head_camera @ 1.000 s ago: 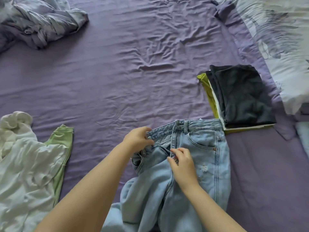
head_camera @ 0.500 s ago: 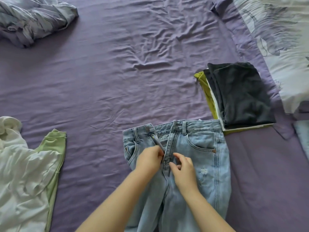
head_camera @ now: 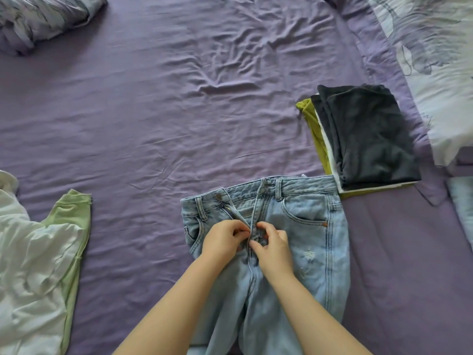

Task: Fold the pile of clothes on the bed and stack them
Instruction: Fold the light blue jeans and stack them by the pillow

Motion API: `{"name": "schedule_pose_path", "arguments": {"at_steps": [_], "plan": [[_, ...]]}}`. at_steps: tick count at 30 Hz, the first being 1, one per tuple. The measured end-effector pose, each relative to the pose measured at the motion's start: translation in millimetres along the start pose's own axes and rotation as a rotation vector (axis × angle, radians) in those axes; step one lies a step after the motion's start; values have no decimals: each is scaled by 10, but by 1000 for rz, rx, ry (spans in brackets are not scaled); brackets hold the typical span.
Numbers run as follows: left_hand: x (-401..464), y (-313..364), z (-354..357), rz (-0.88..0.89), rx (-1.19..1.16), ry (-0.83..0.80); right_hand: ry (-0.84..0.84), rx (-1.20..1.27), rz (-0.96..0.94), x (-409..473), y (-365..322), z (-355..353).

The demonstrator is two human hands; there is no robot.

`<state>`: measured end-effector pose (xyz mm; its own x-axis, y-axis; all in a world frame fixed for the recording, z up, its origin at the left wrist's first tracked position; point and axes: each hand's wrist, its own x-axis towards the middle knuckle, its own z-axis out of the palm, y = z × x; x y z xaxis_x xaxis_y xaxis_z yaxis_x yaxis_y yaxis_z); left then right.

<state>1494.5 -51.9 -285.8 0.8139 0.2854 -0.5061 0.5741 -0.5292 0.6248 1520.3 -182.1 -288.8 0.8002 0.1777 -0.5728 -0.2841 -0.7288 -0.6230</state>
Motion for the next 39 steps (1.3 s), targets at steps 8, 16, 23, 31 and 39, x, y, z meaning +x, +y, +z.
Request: {"name": "schedule_pose_path", "arguments": {"at_steps": [8, 16, 23, 31, 39], "plan": [[77, 100, 5, 70, 245, 65, -30, -199, 109, 53, -110, -4], [159, 171, -125, -25, 234, 38, -69, -151, 46, 67, -106, -81], [-86, 29, 117, -93, 133, -96, 28, -82, -306, 277, -309, -271], [-175, -64, 76, -246, -458, -103, -189, -408, -358, 692, -493, -353], [-295, -66, 71, -329, -684, -6, -224, -345, -583, 701, -772, -281]]}}
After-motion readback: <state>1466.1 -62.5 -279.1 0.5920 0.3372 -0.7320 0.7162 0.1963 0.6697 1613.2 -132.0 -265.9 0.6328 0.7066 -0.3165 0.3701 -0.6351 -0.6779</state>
